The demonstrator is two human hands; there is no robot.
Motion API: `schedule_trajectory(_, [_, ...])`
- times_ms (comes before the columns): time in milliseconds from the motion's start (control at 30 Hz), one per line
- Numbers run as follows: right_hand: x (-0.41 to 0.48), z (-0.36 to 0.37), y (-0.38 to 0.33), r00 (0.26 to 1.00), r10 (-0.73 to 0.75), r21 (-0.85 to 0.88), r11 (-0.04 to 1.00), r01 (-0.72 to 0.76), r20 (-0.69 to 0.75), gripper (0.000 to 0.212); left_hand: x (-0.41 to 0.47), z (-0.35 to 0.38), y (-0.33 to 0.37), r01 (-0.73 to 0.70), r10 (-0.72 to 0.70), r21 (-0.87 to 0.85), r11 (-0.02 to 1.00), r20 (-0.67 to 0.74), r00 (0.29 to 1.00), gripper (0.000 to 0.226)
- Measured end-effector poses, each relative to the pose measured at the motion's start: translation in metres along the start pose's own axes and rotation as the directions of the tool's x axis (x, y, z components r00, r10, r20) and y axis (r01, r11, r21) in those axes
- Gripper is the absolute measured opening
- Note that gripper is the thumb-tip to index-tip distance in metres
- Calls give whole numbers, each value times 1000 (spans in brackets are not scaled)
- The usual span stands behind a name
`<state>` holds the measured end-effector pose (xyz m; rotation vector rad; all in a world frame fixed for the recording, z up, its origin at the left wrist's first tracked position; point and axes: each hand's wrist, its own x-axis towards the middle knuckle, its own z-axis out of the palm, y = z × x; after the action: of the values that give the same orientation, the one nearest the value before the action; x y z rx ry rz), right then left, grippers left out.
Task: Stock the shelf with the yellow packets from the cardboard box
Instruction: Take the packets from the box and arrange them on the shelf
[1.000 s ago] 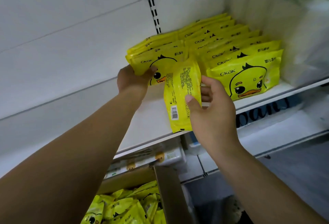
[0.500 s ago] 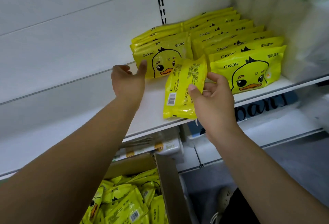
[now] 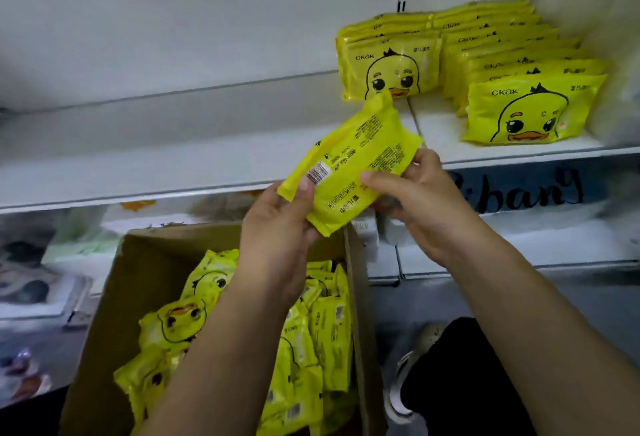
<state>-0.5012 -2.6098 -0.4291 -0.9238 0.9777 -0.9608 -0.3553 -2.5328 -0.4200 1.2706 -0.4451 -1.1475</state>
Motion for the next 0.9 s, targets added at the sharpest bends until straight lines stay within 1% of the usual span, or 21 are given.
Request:
schedule_trajectory(67, [-10, 5, 1, 1000, -1, -10, 1000, 1, -13, 36, -21, -21, 1, -16, 17, 37, 999, -32, 999, 26])
schedule_trajectory(133, [-18, 10, 3, 999, 21, -64, 998, -23, -36, 40, -40, -40, 2, -33, 38, 93, 995, -50, 998, 23])
schedule_trajectory(167, [-21, 13, 5, 999, 32, -111, 993, -34, -23, 42, -49, -48, 3, -41, 47, 110, 993, -59, 997, 21])
schedule_trajectory(233, [-32, 20, 12, 999, 47, -201, 979, -41, 26, 39, -63, -63, 2, -51, 64, 125, 991, -105, 992, 21])
schedule_trajectory(300, [-43, 28, 21, 998, 44, -234, 972, -32, 47, 32, -74, -74, 0, -54, 75, 125, 991, -169, 983, 28])
schedule_trajectory(367, [-53, 35, 30, 998, 36, -229, 973, -23, 51, 27, -83, -83, -2, -47, 71, 106, 993, -235, 969, 32])
schedule_trajectory(467, [-63, 43, 36, 999, 43, -193, 980, -42, 2, 23, -92, -92, -3, -15, 35, 70, 997, -304, 952, 33])
schedule_trajectory(600, [-68, 49, 38, 997, 49, -162, 985, -57, -55, 23, -93, -102, -2, 27, -29, -9, 1000, -344, 939, 29])
schedule_trajectory(700, [-70, 53, 39, 994, 71, -145, 986, -84, -87, 25, -90, -106, -1, 37, -66, -82, 996, -383, 921, 33])
schedule_trajectory(833, [-71, 58, 40, 987, 114, -111, 986, -126, -111, 11, -84, -111, -3, 19, -76, -138, 990, -417, 906, 35])
schedule_trajectory(900, [-72, 60, 39, 988, 113, -110, 986, -125, -109, 12, -83, -108, -2, 13, -85, -167, 986, -432, 898, 31])
